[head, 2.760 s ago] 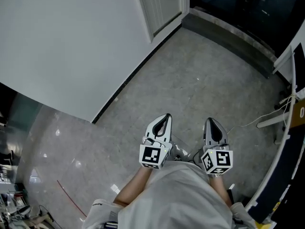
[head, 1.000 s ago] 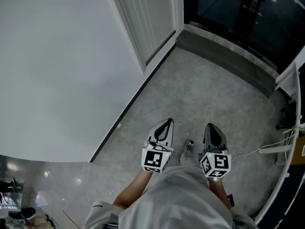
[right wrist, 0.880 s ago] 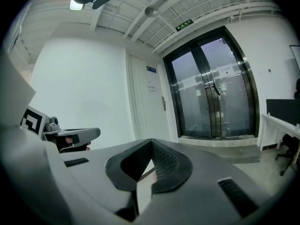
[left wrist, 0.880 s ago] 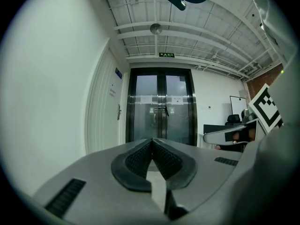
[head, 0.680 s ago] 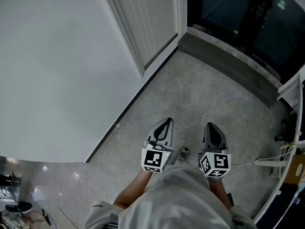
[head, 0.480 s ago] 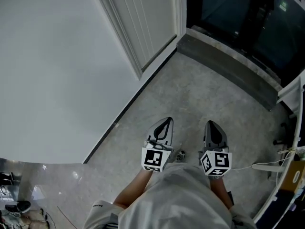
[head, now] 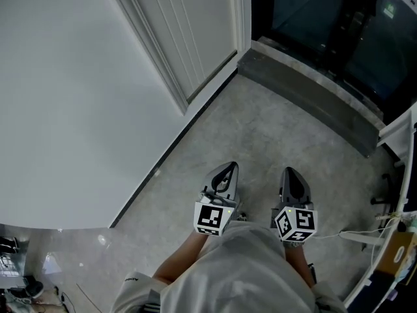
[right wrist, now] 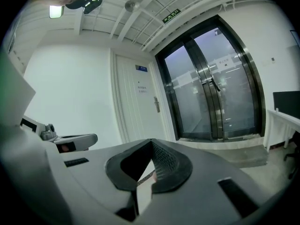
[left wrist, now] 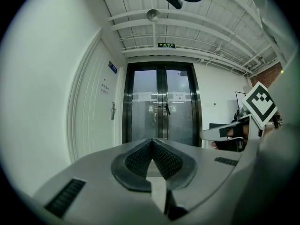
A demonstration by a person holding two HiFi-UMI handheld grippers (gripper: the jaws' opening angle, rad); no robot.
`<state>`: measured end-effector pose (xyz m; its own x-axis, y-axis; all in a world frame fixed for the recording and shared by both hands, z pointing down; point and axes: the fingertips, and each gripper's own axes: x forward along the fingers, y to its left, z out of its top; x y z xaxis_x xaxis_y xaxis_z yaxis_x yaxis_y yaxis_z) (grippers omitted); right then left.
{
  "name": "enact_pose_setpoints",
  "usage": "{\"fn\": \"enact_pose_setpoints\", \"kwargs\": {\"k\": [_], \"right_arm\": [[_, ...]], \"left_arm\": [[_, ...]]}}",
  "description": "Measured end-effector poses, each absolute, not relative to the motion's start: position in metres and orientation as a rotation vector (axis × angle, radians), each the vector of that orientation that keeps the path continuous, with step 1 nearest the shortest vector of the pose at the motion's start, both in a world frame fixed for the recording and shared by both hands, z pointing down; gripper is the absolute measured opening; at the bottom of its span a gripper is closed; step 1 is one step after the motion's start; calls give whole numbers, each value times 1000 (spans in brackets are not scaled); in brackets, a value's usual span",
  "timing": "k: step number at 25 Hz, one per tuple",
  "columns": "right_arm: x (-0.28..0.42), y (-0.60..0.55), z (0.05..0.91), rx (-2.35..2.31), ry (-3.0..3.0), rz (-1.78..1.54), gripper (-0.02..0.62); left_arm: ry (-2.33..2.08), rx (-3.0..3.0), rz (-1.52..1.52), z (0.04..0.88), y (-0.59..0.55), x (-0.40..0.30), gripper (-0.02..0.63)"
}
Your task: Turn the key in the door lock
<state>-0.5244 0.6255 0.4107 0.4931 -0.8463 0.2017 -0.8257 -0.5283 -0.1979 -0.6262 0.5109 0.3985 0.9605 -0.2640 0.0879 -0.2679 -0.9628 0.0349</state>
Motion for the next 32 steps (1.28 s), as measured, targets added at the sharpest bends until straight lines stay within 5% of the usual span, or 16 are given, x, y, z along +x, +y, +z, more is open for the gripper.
{"fn": "enact_pose_setpoints", "kwargs": {"k": [32], "right_arm": [[-290, 438, 409, -2717, 1422, -400, -11]], "left_arm": [[-300, 3112, 68, 382, 316, -370, 9]]}}
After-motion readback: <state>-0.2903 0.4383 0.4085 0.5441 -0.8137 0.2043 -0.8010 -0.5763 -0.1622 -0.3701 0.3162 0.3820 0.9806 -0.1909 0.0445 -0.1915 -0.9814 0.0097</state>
